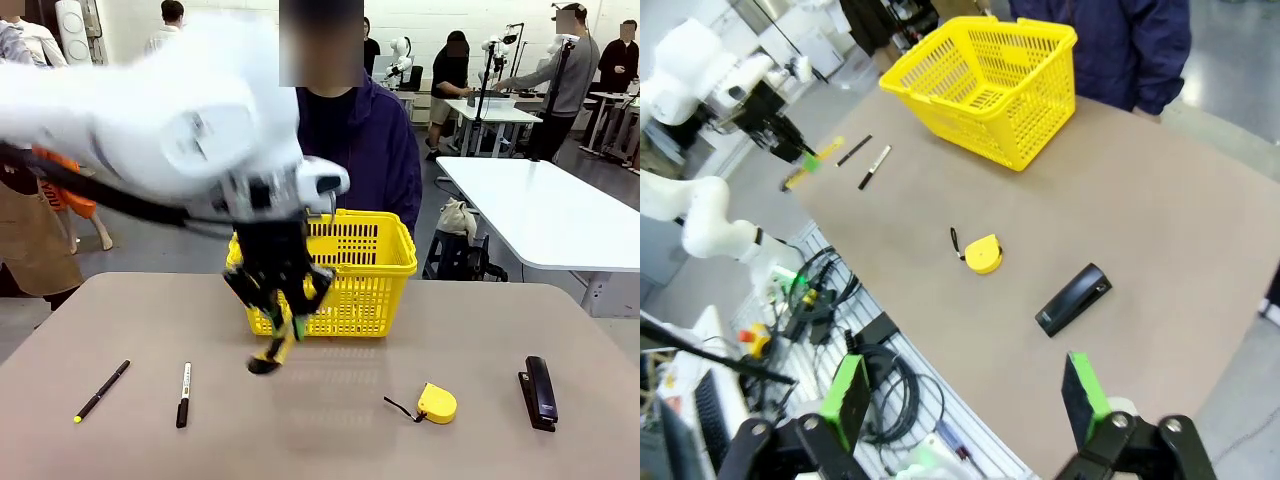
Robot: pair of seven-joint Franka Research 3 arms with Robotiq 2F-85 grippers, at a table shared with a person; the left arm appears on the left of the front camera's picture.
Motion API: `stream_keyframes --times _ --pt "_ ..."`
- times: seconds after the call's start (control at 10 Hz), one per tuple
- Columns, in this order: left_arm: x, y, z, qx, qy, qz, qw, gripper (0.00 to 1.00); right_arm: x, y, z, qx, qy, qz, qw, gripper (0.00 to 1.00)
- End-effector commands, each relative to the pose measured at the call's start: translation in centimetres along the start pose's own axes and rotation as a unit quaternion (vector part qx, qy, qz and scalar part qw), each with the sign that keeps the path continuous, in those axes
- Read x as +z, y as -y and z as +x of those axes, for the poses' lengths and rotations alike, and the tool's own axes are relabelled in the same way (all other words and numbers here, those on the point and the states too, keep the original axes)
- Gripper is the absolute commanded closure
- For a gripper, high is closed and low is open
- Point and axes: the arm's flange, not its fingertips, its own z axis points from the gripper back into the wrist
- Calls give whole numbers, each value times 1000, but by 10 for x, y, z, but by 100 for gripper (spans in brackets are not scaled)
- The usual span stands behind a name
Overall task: Place the items the person wants into the basket.
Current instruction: Pick up the item the person points to and place it in the Market Basket.
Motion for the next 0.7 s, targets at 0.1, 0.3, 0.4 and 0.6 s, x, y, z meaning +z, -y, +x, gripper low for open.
stream_keyframes --times 0.1,0.3,0.4,0.6 --pt "54 -10 16 -25 3 27 999 100 0 0 1 7 10 9 1000 0" --pt "76 -14 21 -38 12 32 999 100 0 0 1 7 10 9 1000 0" --pt "79 -16 23 -33 5 44 999 100 0 0 1 7 10 9 1000 0" --pt "77 -16 12 -24 12 19 999 100 0 0 1 7 10 9 1000 0"
